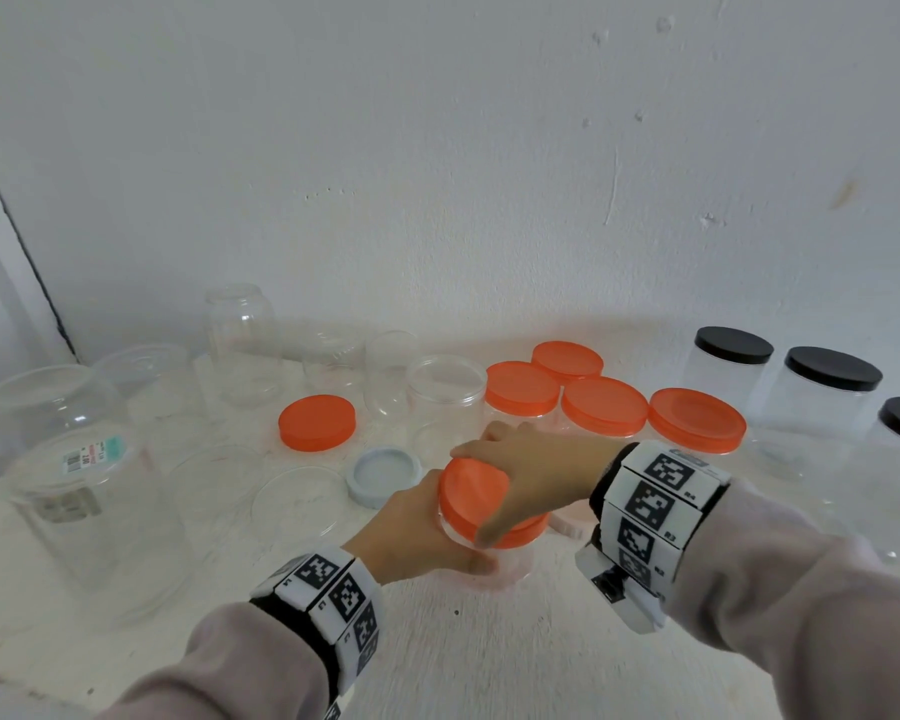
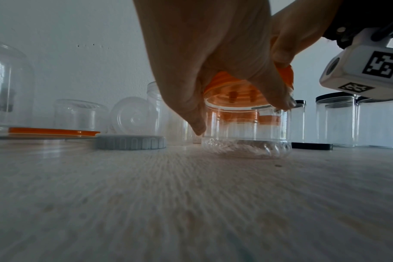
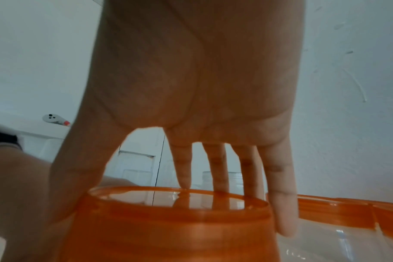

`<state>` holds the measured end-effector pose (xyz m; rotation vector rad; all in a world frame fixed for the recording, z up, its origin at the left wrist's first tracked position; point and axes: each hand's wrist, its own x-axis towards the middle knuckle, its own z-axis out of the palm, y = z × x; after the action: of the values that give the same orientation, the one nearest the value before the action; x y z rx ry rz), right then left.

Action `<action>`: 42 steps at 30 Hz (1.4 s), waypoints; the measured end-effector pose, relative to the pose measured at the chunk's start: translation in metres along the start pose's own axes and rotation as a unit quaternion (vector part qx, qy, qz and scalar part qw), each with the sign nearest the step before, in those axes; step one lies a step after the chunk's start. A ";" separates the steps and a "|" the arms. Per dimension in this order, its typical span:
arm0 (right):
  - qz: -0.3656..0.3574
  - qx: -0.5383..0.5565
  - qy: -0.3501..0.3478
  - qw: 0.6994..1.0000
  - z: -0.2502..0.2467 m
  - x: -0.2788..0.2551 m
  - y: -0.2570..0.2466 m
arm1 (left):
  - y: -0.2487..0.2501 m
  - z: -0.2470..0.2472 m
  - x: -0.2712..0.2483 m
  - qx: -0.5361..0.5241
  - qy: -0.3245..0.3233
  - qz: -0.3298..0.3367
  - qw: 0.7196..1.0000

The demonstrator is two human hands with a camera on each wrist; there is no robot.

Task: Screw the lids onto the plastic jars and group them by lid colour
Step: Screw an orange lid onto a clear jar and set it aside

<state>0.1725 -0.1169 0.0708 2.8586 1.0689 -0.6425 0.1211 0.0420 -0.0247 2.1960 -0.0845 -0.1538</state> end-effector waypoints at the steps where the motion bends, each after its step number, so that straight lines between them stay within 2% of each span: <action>1: 0.002 -0.005 0.007 1.000 0.002 0.001 0.000 | 0.000 0.000 0.000 0.000 0.000 0.000 1.000; 11: -0.002 -0.008 0.102 0.995 0.028 -0.002 0.001 | 0.001 0.000 -0.001 0.001 -0.005 -0.005 1.000; 17: 0.005 -0.017 0.191 0.981 0.047 -0.003 0.002 | 0.007 -0.001 -0.004 0.008 -0.010 -0.008 1.000; 23: 0.006 0.051 0.214 0.976 0.056 0.002 0.006 | 0.014 -0.003 -0.008 0.018 -0.024 -0.017 0.999; 27: 0.012 0.073 0.208 0.975 0.056 0.005 0.006 | 0.018 -0.007 -0.017 0.097 -0.019 -0.015 0.995; 32: 0.033 0.081 0.201 0.976 0.047 0.014 0.009 | 0.033 -0.039 -0.037 0.246 0.046 0.011 0.968; 37: 0.038 0.109 0.202 0.973 0.044 0.023 0.016 | 0.051 -0.092 -0.069 0.320 0.130 0.020 0.938; 39: 0.045 0.111 0.213 0.970 0.045 0.026 0.018 | 0.051 -0.114 -0.080 0.389 0.137 -0.027 0.911; 42: 0.065 0.119 0.231 0.963 0.046 0.029 0.020 | 0.044 -0.144 -0.094 0.464 0.107 -0.154 0.866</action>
<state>0.1879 -0.1210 0.0147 3.3570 0.8766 -0.0924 0.0479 0.1423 0.1025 3.1696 0.4051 -0.0389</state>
